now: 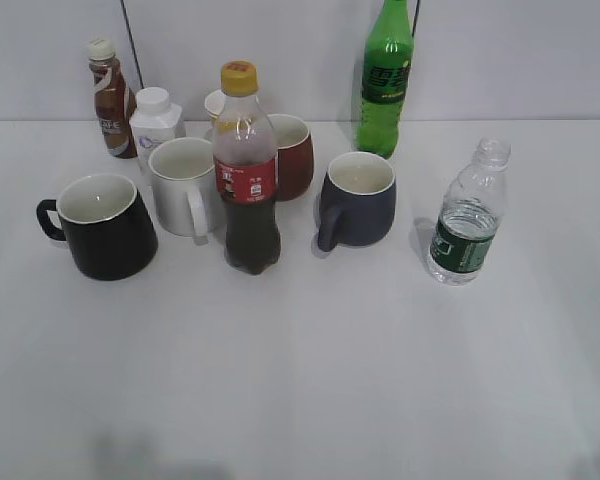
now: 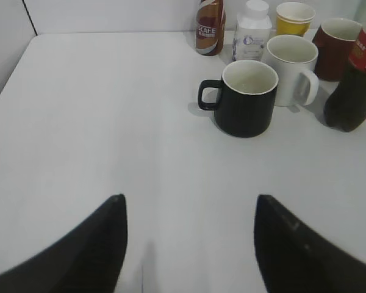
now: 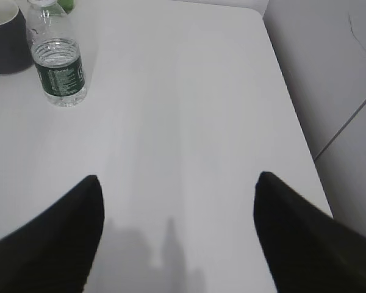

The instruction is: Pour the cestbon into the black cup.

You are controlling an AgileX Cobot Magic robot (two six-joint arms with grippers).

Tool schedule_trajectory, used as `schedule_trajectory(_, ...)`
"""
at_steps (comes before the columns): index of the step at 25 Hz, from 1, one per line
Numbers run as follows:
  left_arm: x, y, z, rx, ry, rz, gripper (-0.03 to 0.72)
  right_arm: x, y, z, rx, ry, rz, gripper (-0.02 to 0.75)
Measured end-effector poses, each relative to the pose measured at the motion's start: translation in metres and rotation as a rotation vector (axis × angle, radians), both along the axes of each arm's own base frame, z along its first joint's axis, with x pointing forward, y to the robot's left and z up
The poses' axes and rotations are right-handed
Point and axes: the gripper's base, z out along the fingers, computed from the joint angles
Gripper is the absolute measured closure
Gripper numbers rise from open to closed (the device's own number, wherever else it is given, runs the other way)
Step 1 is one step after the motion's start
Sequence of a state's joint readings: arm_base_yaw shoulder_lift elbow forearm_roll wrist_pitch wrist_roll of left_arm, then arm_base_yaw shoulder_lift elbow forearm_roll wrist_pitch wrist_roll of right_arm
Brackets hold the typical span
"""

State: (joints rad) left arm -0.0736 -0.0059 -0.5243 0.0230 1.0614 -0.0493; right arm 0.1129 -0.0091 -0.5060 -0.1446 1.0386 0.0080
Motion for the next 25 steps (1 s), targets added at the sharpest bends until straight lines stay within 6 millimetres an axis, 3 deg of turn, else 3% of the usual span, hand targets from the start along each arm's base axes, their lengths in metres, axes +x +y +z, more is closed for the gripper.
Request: schedule_trajectory(25,-0.0001,-0.0018,0.0000,-0.019,0.001,-0.013,0.190,0.0000,-0.0001,0.0000,-0.001,0.000,0.000,0.148)
